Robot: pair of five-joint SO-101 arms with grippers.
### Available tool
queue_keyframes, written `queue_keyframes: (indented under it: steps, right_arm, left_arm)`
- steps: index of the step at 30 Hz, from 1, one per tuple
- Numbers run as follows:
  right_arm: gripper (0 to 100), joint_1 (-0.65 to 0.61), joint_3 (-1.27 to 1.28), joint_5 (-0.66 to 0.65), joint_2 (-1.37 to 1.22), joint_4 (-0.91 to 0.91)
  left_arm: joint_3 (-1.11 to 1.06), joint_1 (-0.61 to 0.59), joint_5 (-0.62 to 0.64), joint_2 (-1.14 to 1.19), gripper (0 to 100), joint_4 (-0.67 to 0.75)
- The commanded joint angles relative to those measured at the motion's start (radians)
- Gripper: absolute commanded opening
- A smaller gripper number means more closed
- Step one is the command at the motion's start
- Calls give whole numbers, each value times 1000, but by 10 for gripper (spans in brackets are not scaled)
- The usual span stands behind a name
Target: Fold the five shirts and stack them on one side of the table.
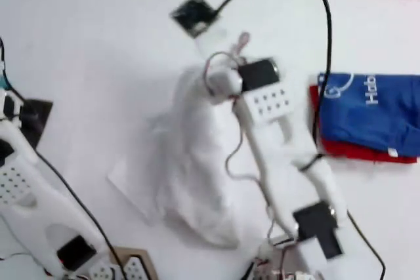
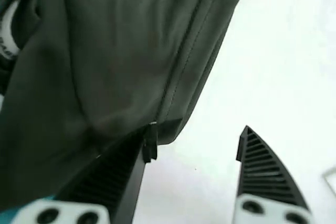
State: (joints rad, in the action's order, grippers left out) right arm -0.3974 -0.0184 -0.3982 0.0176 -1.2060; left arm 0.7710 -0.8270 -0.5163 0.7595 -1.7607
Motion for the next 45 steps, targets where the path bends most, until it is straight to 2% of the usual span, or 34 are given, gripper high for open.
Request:
queue_keyframes:
  steps: [1,7,11,14,19,22,25,30,32,39,45]
  right_arm:
    - [22,111,26,2,-94,114]
    - [43,251,25,0,-229,185]
    - [245,300,25,0,-291,177]
    - [368,311,25,-64,-295,176]
    - [362,298,-34,-89,-196,116]
    - [361,251,-81,-89,-104,31]
    - [361,179,-101,-89,-12,-56]
    - [361,-38,-100,-97,47,-200]
    - [361,-136,-91,-92,44,-222]
    - [361,-427,109,-91,-71,-124]
    - [361,-522,186,-89,-216,36]
  left_arm:
    - [41,18,2,-63,260,-25]
    - [31,57,2,-63,260,-25]
    - [31,127,5,-63,260,-25]
    - [31,170,6,-61,260,-23]
    - [38,181,6,-52,260,-18]
    - [41,155,12,-55,260,-11]
    - [41,86,97,-61,260,5]
    - [39,-83,103,-51,260,11]
    - [39,-141,68,-51,260,28]
    - [39,-269,-2,-52,260,23]
    - [39,-315,-3,-52,260,17]
